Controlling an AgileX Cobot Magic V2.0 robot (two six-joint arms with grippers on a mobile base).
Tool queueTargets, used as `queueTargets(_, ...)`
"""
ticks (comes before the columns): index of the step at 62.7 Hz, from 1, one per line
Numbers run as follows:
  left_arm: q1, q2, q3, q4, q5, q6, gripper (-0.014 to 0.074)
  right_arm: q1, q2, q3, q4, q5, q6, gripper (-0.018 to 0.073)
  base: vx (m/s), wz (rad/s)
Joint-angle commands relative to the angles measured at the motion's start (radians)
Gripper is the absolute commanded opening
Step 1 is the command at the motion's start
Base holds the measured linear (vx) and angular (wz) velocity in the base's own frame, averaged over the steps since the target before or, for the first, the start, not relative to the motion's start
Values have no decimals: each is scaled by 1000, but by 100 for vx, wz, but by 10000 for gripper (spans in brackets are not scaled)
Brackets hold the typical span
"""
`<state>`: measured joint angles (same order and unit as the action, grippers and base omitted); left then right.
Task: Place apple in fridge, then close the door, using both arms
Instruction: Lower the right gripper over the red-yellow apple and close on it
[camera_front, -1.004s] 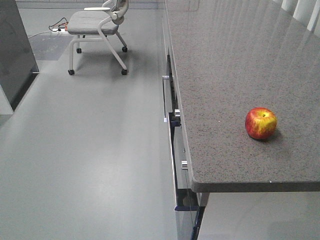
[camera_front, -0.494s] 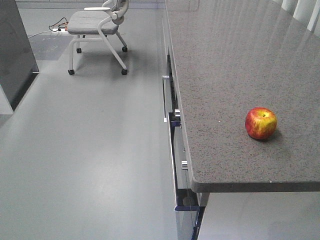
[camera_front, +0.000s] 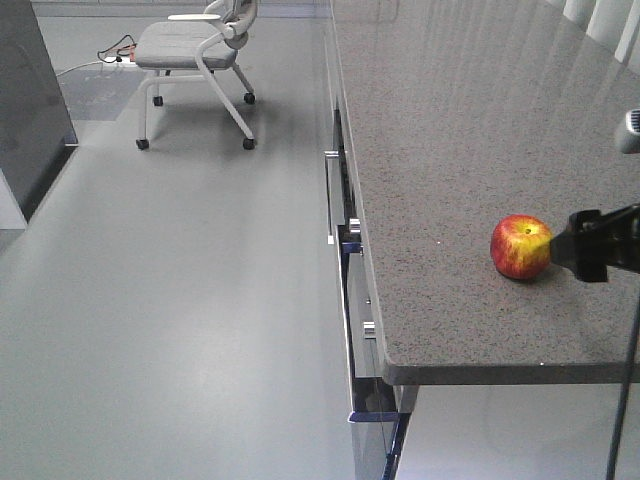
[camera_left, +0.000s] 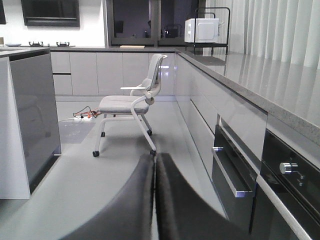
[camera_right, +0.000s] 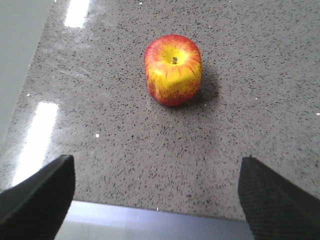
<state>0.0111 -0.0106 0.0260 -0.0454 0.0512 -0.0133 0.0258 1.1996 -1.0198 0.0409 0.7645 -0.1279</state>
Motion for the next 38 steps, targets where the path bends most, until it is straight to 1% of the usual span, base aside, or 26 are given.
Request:
queueTargets(1, 4, -16, 21, -3, -74, -3, -6, -2, 43, -66, -2, -60, -9, 645, 0, 0)
queueTargets(21, 4, -16, 21, -3, -74, -3, -6, -2, 232, -172, -12, -109, -10, 638, 0, 0)
queueTargets(38, 4, -16, 21, -3, -74, -3, -6, -2, 371, -241, -74, -173, -10, 631, 0, 0)
